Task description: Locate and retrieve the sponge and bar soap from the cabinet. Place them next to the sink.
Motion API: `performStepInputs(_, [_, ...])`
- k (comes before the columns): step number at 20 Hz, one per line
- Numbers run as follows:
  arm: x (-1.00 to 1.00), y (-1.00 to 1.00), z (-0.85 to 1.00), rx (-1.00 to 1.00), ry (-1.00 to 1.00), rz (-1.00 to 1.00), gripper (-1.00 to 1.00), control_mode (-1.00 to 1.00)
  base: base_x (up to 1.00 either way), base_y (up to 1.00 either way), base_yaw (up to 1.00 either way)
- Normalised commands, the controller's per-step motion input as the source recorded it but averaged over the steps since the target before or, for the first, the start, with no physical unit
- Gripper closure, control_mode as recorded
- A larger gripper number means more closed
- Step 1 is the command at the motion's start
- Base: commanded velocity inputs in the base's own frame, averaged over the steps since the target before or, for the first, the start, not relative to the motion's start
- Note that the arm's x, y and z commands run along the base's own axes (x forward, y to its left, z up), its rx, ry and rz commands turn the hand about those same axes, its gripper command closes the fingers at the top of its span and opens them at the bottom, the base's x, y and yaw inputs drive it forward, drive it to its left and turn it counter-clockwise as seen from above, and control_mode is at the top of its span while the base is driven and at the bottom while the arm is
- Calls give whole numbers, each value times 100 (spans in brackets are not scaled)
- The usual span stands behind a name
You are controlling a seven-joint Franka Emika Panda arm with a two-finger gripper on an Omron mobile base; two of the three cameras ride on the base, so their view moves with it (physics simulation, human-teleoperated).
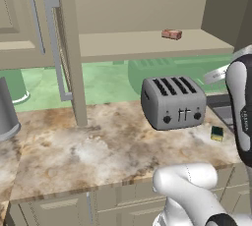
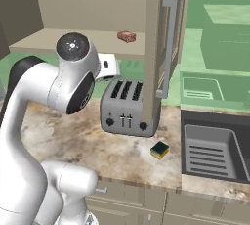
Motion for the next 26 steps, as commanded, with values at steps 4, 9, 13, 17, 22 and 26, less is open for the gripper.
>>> performStepInputs(4, [29,34,14,-3,0,5,-100,-100,0,0,0])
performStepInputs(9, [38,9,3,5,0,4,-100,-100,0,0,0])
performStepInputs(13, [30,5,13,7,-1,3,-100,-100,0,0,0])
performStepInputs(17, [23,7,12,11,-4,3,-100,-100,0,0,0])
performStepInputs(22, [10,0,20,-1,-4,4,-100,-100,0,0,0])
performStepInputs(26, [6,0,18,0,-11,6,-100,-100,0,0,0])
